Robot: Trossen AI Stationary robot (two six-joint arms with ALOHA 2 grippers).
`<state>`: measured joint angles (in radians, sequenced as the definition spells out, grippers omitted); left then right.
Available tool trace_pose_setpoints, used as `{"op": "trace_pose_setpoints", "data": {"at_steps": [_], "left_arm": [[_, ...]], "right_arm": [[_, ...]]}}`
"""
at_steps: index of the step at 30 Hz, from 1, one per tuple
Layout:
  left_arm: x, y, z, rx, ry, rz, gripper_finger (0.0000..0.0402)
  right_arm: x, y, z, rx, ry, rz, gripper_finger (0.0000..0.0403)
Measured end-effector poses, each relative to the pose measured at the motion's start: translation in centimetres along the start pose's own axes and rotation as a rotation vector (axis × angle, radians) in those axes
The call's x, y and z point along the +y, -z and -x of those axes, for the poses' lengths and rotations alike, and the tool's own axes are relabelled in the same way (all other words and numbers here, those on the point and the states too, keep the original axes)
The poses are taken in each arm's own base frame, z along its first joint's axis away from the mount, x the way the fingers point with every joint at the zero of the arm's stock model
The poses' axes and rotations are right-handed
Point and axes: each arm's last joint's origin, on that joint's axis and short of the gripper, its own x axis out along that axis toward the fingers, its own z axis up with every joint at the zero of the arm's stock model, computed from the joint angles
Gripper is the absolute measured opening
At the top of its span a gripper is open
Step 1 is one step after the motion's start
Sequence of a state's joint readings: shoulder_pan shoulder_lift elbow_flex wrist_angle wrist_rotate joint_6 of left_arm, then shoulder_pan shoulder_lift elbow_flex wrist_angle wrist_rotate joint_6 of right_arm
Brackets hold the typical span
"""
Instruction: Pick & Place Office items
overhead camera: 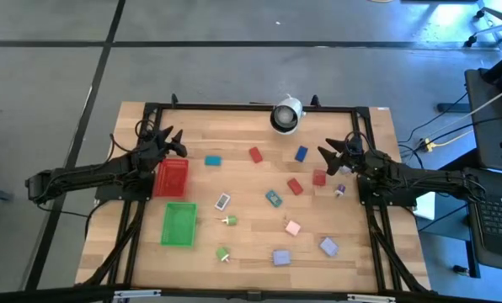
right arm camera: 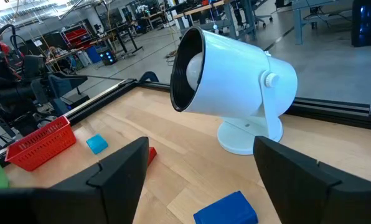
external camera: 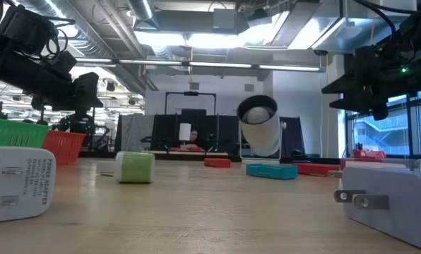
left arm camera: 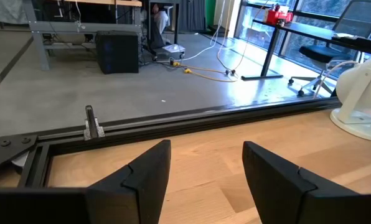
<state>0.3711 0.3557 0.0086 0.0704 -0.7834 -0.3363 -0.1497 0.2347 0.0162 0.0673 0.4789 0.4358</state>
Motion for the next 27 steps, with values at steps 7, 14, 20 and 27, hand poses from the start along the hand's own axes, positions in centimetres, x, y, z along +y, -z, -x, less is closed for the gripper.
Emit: {"op": "trace_pose_setpoints", "data": {"at_steps": [7, 14, 20, 27], "left_arm": [[0.00, 0.00, 0.00, 0.000, 0.000, 0.000, 0.0196], [0.00, 0.00, 0.00, 0.000, 0.000, 0.000, 0.0196], [0.06, -0.03, 0.00, -0.006, -0.023, -0.194, 0.0196], [0.07, -0.04, 0.00, -0.005, -0.026, -0.279, 0.0196]], "right_arm": [[0.00, 0.00, 0.00, 0.000, 0.000, 0.000, 0.0292], [-0.05, -0.09, 0.00, -0.017, 0.023, -0.010, 0.0292], [-0.12, -0.14, 0.00, -0.036, 0.044, -0.252, 0.0292], [-0.15, -0.15, 0.00, -0.044, 0.045, -0.476, 0.0292]]}}
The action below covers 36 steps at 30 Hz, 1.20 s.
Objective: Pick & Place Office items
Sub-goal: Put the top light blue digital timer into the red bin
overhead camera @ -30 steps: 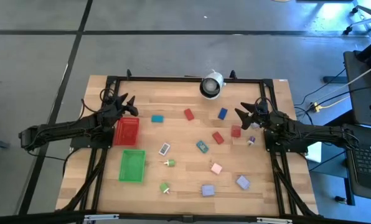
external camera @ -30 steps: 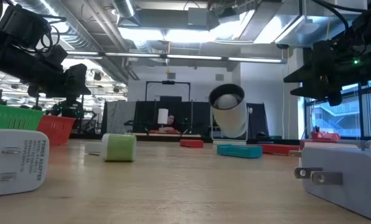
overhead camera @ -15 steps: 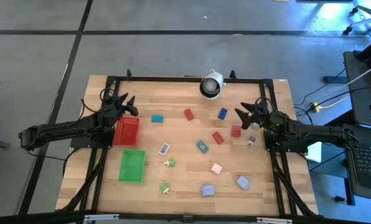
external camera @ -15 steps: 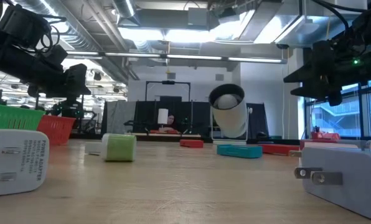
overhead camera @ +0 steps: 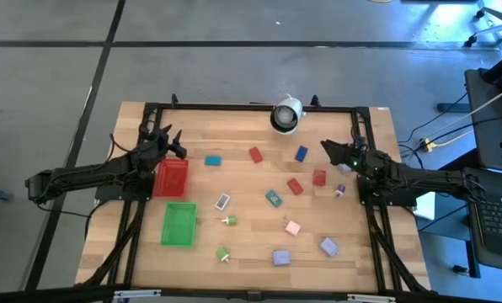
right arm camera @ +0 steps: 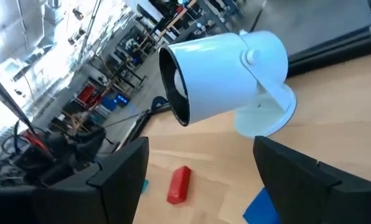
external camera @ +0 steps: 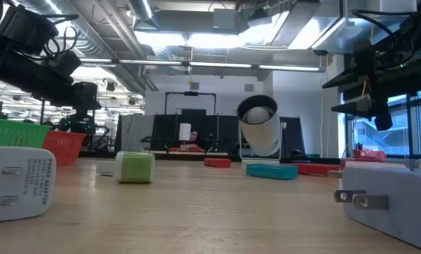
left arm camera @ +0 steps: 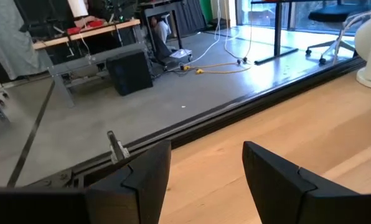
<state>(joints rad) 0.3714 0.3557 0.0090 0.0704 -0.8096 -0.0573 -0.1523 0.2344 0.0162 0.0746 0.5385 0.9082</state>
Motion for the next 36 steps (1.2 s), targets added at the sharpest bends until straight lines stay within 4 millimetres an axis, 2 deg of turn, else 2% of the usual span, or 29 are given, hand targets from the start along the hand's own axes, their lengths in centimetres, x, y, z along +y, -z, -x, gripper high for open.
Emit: {"op": "trace_pose_setpoints", "data": {"at_steps": [7, 14, 22, 25, 32, 36], "left_arm": [[0.0, -0.1, 0.0, -0.004, 0.013, 0.191, 0.0196], [-0.2, -0.5, 0.0, -0.025, 0.065, 0.541, 0.0196], [-0.2, -1.4, 0.1, -0.070, 0.127, 0.859, 0.0196], [-0.2, -1.5, 0.1, -0.083, 0.117, 0.863, 0.0196], [-0.5, -2.0, 0.2, -0.070, 0.266, 0.949, 0.0196], [-0.5, -2.0, 0.2, -0.065, 0.252, 0.986, 0.0196]], "right_arm": [[-0.2, -0.2, 0.0, -0.076, 0.066, 0.104, 0.0292], [-0.2, -0.2, 0.0, -0.077, 0.068, 0.111, 0.0292], [-0.2, -0.2, 0.0, -0.077, 0.068, 0.112, 0.0292], [-0.2, -0.2, 0.0, -0.077, 0.068, 0.112, 0.0292], [-0.2, -0.2, 0.0, -0.077, 0.068, 0.112, 0.0292], [-0.2, -0.2, 0.0, -0.077, 0.068, 0.113, 0.0292]]}}
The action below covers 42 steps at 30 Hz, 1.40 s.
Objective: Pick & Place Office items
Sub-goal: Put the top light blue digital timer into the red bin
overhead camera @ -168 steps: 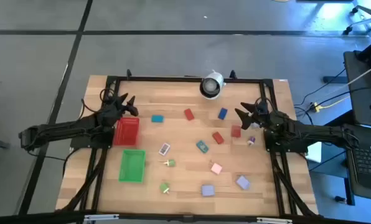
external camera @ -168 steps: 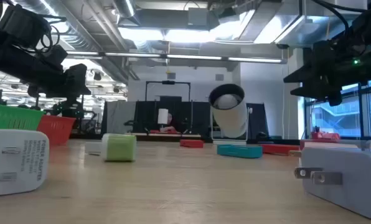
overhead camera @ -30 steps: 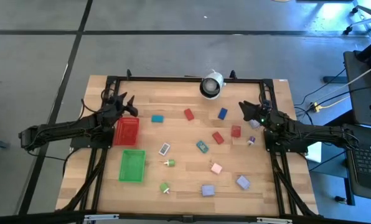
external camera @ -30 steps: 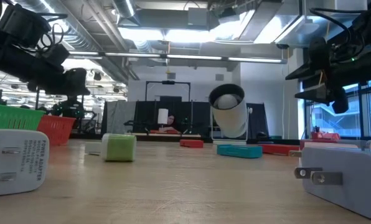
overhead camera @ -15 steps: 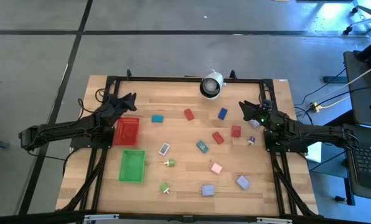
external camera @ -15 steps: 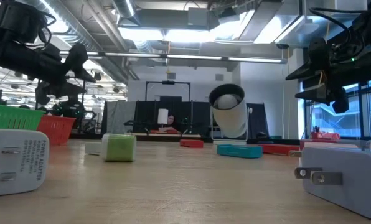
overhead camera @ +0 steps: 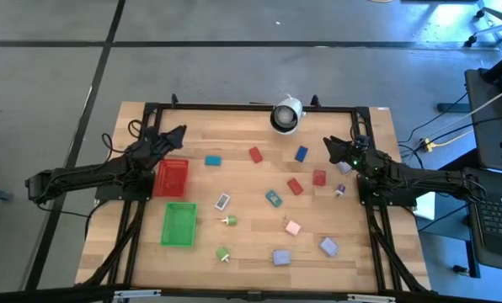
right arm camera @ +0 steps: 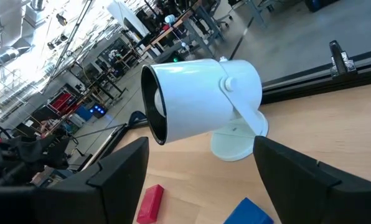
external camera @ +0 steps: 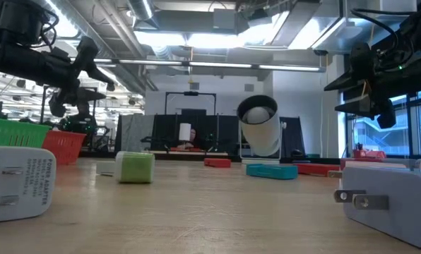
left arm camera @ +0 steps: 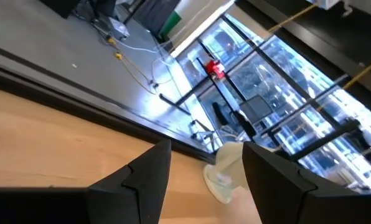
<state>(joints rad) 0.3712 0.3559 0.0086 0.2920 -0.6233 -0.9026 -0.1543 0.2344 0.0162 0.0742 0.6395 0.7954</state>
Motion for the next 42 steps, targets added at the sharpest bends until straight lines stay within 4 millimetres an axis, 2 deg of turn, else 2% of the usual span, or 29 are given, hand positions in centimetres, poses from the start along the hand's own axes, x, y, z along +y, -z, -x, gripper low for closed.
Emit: {"op": "trace_pose_setpoints", "data": {"at_steps": [10, 17, 21, 27, 32, 42], "left_arm": [[0.1, -0.3, 0.0, -0.084, -0.059, -0.014, 0.0196], [-2.3, -1.4, 0.1, -0.013, 0.152, -0.263, 0.0196], [-3.8, -2.3, -0.2, -0.017, 0.174, -0.324, 0.0196], [-6.0, -2.4, -1.4, 0.091, 0.250, -0.358, 0.0196], [-7.4, -1.4, -3.2, 0.229, 0.282, -0.414, 0.0196], [-9.0, 2.4, -7.0, 0.576, 0.481, -0.712, 0.0196]], "right_arm": [[-0.1, -0.1, 0.0, -0.042, 0.043, 0.001, 0.0292], [-0.1, -0.1, 0.0, -0.043, 0.043, -0.004, 0.0292], [-0.2, -0.2, 0.0, -0.067, 0.066, -0.005, 0.0292], [-0.2, -0.2, 0.0, -0.081, 0.079, -0.006, 0.0292], [-0.2, -0.2, 0.0, -0.082, 0.079, -0.008, 0.0292], [-0.2, -0.2, 0.0, -0.081, 0.079, -0.007, 0.0292]]}}
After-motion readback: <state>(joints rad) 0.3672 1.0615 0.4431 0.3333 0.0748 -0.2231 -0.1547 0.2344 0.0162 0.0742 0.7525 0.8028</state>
